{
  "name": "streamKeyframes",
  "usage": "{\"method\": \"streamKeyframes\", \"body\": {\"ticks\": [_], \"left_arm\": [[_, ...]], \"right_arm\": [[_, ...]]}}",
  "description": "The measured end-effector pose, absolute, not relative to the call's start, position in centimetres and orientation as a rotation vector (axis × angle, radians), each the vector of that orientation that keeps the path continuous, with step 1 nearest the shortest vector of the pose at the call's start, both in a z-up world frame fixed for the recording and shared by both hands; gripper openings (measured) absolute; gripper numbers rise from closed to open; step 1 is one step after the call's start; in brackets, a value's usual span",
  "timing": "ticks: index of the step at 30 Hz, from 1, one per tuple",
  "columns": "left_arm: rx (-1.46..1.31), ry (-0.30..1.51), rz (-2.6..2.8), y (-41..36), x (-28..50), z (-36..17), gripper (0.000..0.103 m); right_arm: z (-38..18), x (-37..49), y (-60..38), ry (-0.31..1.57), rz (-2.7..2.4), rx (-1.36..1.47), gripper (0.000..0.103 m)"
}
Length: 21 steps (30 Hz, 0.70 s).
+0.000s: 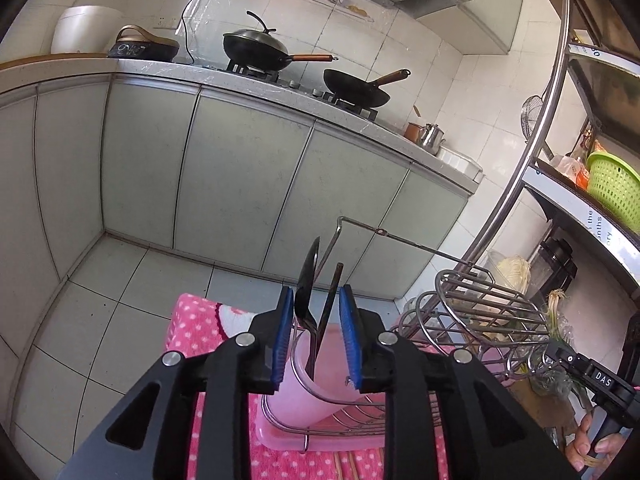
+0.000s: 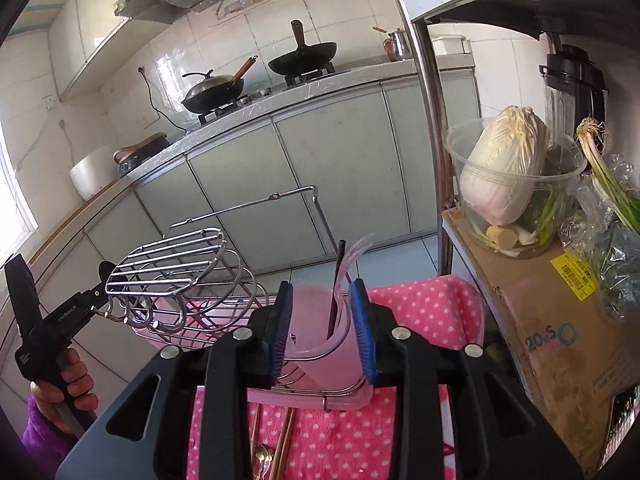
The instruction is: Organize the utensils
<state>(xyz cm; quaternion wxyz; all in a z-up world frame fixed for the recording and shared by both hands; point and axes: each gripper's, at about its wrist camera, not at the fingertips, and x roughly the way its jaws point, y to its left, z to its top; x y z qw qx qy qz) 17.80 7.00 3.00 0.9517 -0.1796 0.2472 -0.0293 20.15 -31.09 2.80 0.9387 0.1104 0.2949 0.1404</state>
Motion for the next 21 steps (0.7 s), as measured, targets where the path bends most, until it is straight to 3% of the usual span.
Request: {"method": "streamKeyframes", "body": {"ticks": [11,21], "left_arm": [[-0.356,0.525,-0.015,7.5,15.1,3.1,0.024],[-0.338,0.627,-0.034,7.2,11.3,0.4,0.024]], "right_arm": [[3.1,15.7,-33.6,0.586,0.251,0.227,0.032],[-1.6,11.7,-33.0,0.706,0.315,0.257,0.032]]}}
